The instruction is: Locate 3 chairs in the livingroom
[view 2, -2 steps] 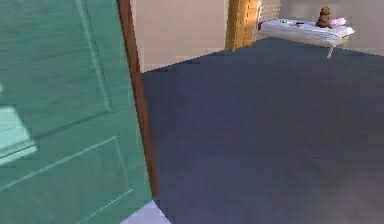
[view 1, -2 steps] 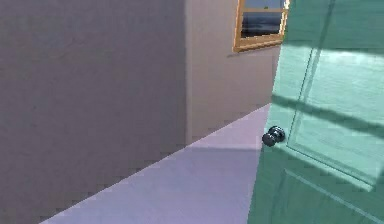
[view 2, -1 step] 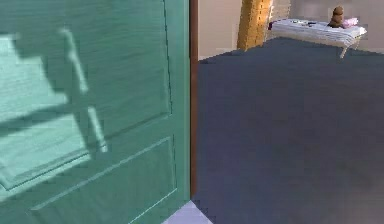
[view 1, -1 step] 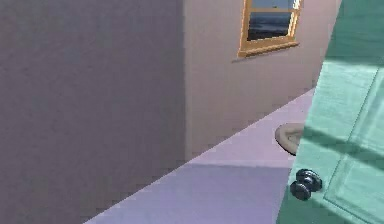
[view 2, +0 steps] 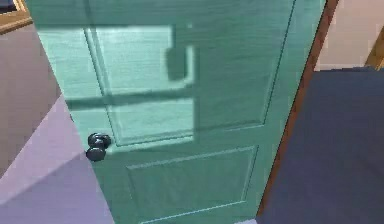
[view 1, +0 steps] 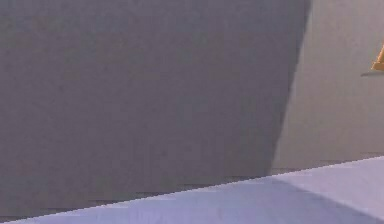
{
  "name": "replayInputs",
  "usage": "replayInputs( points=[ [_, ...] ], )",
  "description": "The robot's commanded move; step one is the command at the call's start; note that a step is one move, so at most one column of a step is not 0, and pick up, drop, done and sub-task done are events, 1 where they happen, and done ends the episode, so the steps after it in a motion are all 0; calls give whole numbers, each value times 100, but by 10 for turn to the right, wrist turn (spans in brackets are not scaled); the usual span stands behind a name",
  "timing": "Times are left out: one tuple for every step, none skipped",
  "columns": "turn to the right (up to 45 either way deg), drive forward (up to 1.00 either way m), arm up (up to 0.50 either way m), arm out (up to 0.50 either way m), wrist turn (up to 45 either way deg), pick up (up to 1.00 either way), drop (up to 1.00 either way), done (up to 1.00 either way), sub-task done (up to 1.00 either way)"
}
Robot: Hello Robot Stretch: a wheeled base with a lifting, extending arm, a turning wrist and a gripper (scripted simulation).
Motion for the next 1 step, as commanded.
replayInputs(
  points=[
    [0, 75, 0, 0, 0, 0, 0, 0, 0]
  ],
)
